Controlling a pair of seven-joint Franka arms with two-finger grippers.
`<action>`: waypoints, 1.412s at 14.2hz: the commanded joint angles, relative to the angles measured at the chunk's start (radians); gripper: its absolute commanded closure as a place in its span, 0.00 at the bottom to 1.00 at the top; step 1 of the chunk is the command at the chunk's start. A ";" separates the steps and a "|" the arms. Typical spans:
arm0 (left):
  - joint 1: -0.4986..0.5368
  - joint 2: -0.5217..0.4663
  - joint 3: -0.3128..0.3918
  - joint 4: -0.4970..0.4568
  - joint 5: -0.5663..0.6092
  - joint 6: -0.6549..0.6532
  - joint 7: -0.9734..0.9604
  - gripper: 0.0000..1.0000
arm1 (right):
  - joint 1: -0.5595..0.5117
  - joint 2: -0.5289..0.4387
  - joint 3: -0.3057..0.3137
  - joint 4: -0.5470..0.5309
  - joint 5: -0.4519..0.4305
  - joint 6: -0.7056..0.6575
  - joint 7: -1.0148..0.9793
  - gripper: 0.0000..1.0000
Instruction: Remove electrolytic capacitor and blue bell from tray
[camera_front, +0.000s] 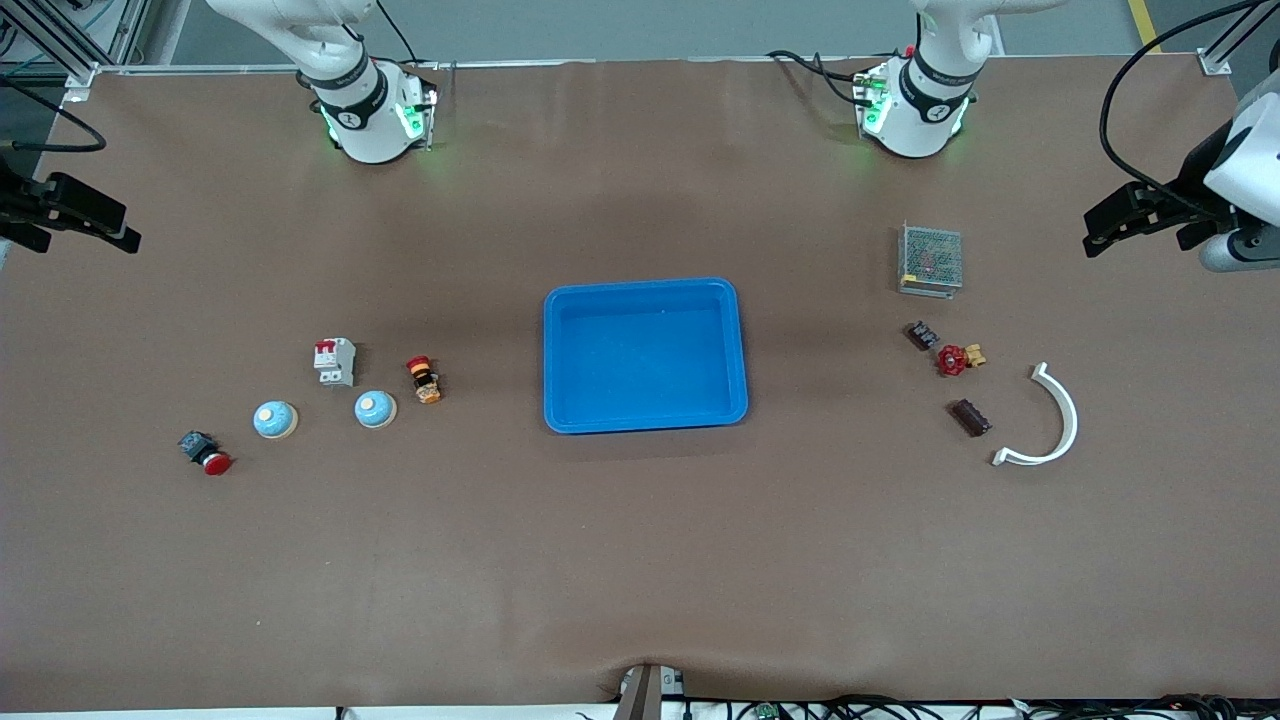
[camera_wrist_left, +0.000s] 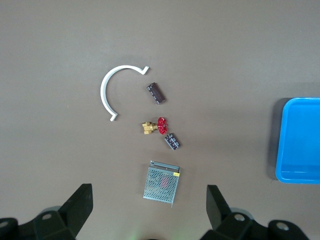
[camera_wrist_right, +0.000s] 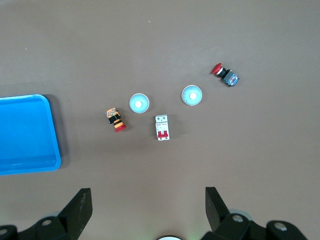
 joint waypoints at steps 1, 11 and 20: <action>0.003 -0.026 0.003 -0.009 -0.022 -0.016 0.012 0.00 | 0.004 -0.019 -0.009 -0.027 0.020 0.005 -0.010 0.00; -0.006 -0.035 -0.011 -0.011 -0.022 -0.022 0.014 0.00 | 0.006 -0.017 -0.009 -0.045 0.020 0.017 -0.012 0.00; 0.000 -0.028 -0.007 0.002 -0.068 -0.025 0.009 0.00 | 0.004 -0.017 -0.009 -0.049 0.020 0.017 -0.012 0.00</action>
